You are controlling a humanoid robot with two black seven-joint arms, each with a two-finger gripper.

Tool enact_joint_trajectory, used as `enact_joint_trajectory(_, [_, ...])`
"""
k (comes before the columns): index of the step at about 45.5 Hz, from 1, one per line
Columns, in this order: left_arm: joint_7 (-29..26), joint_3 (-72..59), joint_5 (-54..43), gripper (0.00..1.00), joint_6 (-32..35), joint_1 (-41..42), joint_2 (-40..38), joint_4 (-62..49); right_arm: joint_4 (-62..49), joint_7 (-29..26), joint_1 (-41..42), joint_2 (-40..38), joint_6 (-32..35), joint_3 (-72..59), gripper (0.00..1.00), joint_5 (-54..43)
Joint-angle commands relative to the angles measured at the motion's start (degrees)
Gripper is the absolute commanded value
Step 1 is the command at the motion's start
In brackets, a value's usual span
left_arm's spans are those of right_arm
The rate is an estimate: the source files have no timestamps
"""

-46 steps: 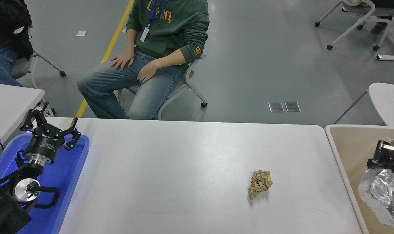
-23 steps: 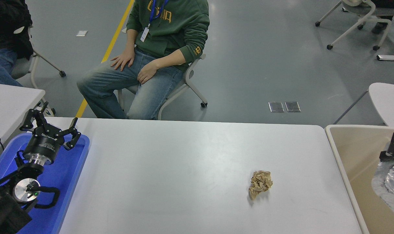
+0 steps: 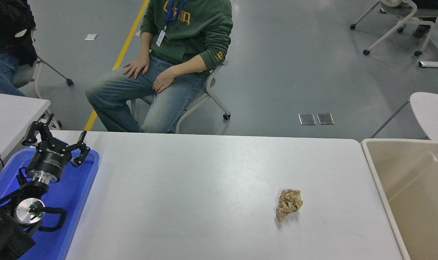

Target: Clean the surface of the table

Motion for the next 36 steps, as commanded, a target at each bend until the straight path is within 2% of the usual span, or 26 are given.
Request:
enact_joint_trajectory(1, [0.0,0.0,0.0,1.0,0.0,0.0,0.07,0.0,-9.62,0.19,-5.07,4.74,-3.73,0.21,0.0,0.7])
enact_joint_trajectory(10, [0.0,0.0,0.0,1.0,0.0,0.0,0.07,0.0,-13.84,0.19,-17.72,11.33,-13.48,5.83,0.0,4.39])
enact_joint_trajectory(21, [0.0,0.0,0.0,1.0,0.0,0.0,0.07,0.0,-24.56,0.19,-30.38,20.82,-20.96,10.14,0.0,9.05])
enact_joint_trajectory(36, [0.0,0.0,0.0,1.0,0.0,0.0,-0.02,0.0,-37.75,0.37,-41.99,32.87,-30.36,12.95,0.0,10.11])
